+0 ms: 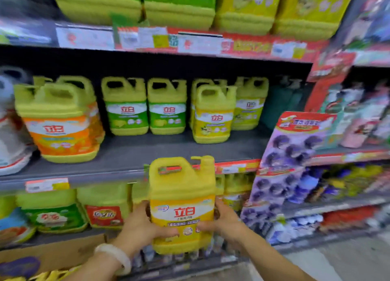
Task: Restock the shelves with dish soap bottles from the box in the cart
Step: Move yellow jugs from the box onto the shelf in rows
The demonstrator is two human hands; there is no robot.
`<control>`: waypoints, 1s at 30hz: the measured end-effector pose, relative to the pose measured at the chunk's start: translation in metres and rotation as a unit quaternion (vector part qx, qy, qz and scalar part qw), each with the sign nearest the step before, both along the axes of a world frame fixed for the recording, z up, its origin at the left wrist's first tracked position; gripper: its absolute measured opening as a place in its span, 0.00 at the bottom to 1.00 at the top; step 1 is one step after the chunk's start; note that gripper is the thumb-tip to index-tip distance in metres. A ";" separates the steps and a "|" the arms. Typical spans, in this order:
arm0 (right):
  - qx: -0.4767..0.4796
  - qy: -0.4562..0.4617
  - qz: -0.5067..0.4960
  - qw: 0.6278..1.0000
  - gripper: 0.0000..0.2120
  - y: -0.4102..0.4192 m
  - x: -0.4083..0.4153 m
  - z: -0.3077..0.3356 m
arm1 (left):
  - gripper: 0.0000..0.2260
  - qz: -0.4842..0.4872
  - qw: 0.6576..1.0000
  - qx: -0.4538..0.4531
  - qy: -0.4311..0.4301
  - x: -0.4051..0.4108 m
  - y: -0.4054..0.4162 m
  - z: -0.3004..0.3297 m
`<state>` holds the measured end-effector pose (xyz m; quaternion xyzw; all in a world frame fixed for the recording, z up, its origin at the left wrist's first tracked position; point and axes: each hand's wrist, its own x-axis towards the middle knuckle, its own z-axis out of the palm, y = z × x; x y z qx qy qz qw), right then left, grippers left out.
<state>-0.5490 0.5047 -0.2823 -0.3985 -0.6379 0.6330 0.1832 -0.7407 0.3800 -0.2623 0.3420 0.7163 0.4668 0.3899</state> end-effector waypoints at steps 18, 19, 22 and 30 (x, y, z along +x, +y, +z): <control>0.135 0.120 -0.040 0.983 0.34 0.204 0.012 0.074 | 0.37 0.018 0.990 0.122 0.062 0.020 0.224 0.065; 0.131 0.119 -0.039 0.983 0.32 0.213 0.011 0.073 | 0.37 0.018 0.990 0.125 0.067 0.018 0.233 0.063; 0.118 0.103 -0.044 0.987 0.33 0.233 0.009 0.065 | 0.38 0.019 0.991 0.114 0.074 0.015 0.255 0.054; 0.114 0.092 -0.053 0.988 0.36 0.254 0.007 0.061 | 0.38 -0.003 0.989 0.106 0.101 0.014 0.275 0.055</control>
